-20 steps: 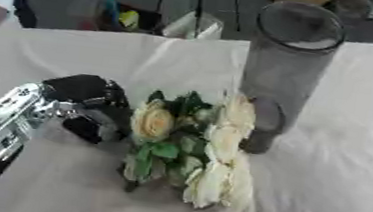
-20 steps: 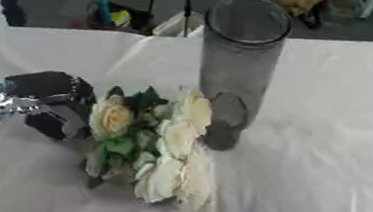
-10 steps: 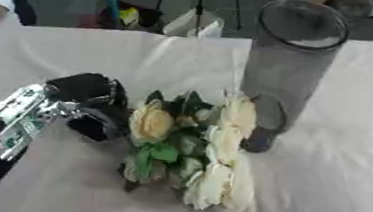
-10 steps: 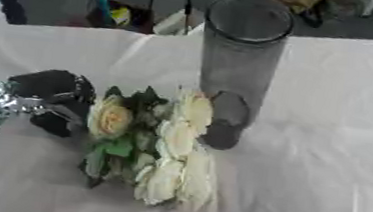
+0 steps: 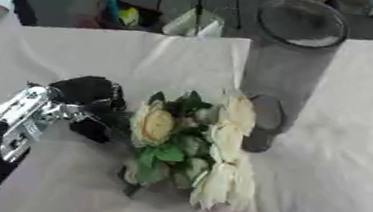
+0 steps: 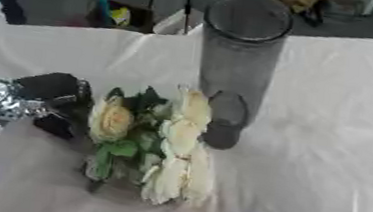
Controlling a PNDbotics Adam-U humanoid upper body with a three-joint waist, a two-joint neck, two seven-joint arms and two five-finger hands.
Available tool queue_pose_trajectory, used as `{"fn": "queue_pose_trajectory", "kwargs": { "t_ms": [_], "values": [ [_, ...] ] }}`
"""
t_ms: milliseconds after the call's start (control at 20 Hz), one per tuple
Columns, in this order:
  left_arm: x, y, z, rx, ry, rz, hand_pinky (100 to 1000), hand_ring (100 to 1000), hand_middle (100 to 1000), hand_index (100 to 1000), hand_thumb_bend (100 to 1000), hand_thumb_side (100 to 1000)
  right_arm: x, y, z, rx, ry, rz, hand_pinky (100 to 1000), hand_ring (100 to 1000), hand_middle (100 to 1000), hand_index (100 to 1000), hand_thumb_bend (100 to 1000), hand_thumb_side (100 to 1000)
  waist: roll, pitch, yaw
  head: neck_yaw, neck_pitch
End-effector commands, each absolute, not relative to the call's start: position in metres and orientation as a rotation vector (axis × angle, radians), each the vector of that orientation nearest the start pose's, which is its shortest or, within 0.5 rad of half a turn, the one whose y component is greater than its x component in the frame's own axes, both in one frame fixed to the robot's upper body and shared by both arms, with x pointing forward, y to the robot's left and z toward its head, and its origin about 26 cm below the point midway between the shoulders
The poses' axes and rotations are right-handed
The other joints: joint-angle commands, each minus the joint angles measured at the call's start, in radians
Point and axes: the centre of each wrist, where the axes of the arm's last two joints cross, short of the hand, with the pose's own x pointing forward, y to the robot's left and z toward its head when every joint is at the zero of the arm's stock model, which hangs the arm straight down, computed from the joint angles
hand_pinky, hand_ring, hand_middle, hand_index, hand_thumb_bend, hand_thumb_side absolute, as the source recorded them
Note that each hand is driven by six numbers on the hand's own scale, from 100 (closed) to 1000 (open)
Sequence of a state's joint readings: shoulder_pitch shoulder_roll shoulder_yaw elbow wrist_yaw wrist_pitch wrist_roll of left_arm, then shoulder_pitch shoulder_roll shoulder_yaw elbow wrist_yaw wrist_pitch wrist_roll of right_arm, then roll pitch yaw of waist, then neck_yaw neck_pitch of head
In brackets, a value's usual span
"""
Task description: Arrange flowers into the vase.
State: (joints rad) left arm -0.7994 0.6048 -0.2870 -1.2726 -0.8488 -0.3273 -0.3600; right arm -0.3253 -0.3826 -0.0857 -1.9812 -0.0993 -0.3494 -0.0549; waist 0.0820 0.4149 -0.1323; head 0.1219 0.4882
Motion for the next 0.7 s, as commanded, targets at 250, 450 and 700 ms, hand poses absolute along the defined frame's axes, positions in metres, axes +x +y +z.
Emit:
{"fn": "queue_pose_trajectory", "kwargs": {
  "t_ms": [250, 450, 700],
  "values": [
    [0.4315, 0.281, 0.2246, 0.945, -1.602, -1.84, 100, 100, 100, 150, 199, 559, 0.2995, -0.2893, 0.224, 0.211, 3.555, -0.41, 689, 539, 519, 768, 100, 1000, 0.011, -0.003, 0.001, 0.002, -0.01],
    [0.4309, 0.2815, 0.2246, 0.938, -1.606, -1.874, 100, 100, 100, 121, 267, 531, 0.2994, -0.2892, 0.2237, 0.208, 3.557, -0.412, 688, 539, 519, 768, 100, 1000, 0.01, -0.005, 0.004, 0.0, -0.009],
    [0.4294, 0.2821, 0.2254, 0.912, -1.653, -1.866, 100, 100, 100, 106, 180, 509, 0.2993, -0.2894, 0.2233, 0.204, 3.558, -0.414, 682, 538, 519, 769, 100, 1000, 0.007, -0.009, 0.006, -0.002, -0.009]
  ]
}}
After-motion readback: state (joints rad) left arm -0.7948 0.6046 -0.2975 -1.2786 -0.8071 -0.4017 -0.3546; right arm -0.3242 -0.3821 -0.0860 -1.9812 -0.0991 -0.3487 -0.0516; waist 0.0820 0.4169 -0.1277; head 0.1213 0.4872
